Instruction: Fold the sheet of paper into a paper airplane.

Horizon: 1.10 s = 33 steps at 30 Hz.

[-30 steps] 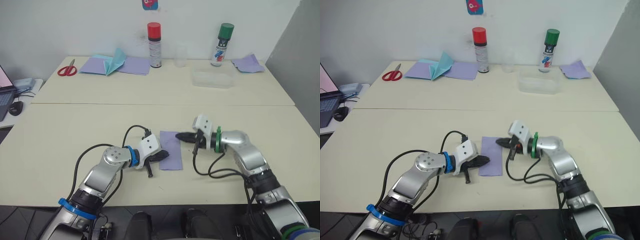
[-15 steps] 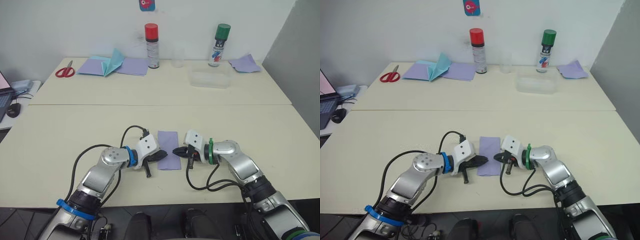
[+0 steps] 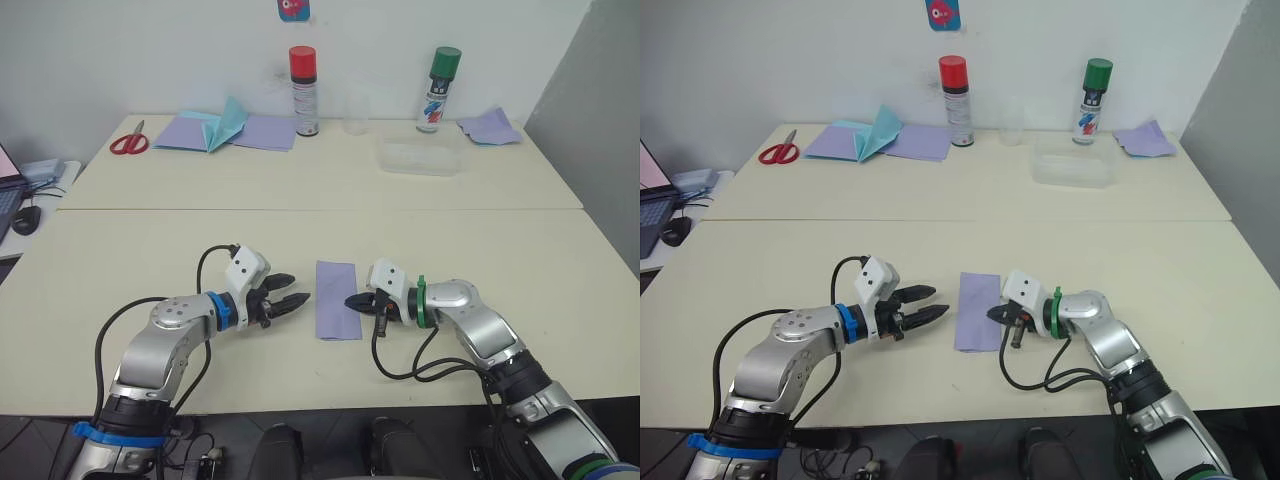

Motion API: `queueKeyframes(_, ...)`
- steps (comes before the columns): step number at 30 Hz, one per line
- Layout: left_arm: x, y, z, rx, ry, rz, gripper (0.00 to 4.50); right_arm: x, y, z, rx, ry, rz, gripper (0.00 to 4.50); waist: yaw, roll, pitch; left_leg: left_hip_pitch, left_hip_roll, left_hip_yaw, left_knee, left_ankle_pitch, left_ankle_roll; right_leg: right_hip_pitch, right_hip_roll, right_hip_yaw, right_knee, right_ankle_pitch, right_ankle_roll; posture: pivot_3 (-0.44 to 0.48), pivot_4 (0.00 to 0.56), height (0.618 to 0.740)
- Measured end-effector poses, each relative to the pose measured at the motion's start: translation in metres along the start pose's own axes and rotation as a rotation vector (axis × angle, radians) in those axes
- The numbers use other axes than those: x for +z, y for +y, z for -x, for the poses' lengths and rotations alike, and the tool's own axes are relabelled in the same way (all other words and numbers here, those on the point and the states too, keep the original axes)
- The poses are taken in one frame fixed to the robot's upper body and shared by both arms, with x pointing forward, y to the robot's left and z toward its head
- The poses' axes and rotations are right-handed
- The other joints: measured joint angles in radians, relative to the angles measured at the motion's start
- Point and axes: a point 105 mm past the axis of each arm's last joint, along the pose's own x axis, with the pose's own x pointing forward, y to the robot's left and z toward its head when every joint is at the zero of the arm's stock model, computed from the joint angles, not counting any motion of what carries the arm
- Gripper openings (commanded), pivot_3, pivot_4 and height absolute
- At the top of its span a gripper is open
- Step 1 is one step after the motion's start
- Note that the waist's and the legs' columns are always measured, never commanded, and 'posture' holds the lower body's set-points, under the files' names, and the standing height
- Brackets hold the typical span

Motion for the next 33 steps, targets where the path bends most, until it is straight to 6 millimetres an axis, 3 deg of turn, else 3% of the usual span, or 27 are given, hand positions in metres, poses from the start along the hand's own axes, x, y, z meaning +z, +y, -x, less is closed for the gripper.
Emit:
queueKeyframes(4,-0.008,-0.004,-0.005,-0.001,0.027,-0.021,2.59,0.0,0.0,0.0,0.0,-0.001,-0.001,0.0,0.0,0.0,0.0,0.0,0.0,0.0,0.0,0.0,0.0,0.0,0.0,0.0,0.0,-0.001,-0.002,0.0,0.15,0.74)
queueKeyframes(7,-0.013,-0.004,-0.007,0.0,0.041,-0.052,2.06,0.0,0.0,0.0,0.0,-0.001,-0.001,0.0,0.0,0.0,0.0,0.0,0.0,0.0,0.0,0.0,0.0,0.0,0.0,0.0,0.0,-0.001,-0.002,0.0,0.15,0.74)
queueKeyframes(13,-0.015,-0.005,-0.008,-0.004,0.052,-0.1,0.16,0.0,0.0,0.0,-0.001,0.0,-0.002,0.0,0.0,0.0,0.0,0.0,0.0,0.0,0.0,0.0,0.0,0.0,0.0,0.0,0.0,-0.001,-0.002,0.0,0.15,0.74)
queueKeyframes(14,-0.018,-0.005,-0.009,-0.005,0.059,-0.099,0.08,0.0,0.0,0.0,-0.002,-0.001,-0.002,0.0,0.0,0.0,0.0,0.0,0.0,0.0,0.0,0.0,0.0,0.0,0.0,0.0,0.0,-0.001,-0.002,0.0,0.15,0.74)
queueKeyframes(33,-0.016,-0.009,-0.029,-0.06,0.074,-0.111,0.08,0.001,-0.002,-0.001,-0.013,0.0,-0.009,0.0,0.001,0.0,0.0,0.0,0.0,0.0,0.0,0.0,0.0,-0.001,-0.001,0.0,0.0,-0.002,-0.003,0.0,0.15,0.74)
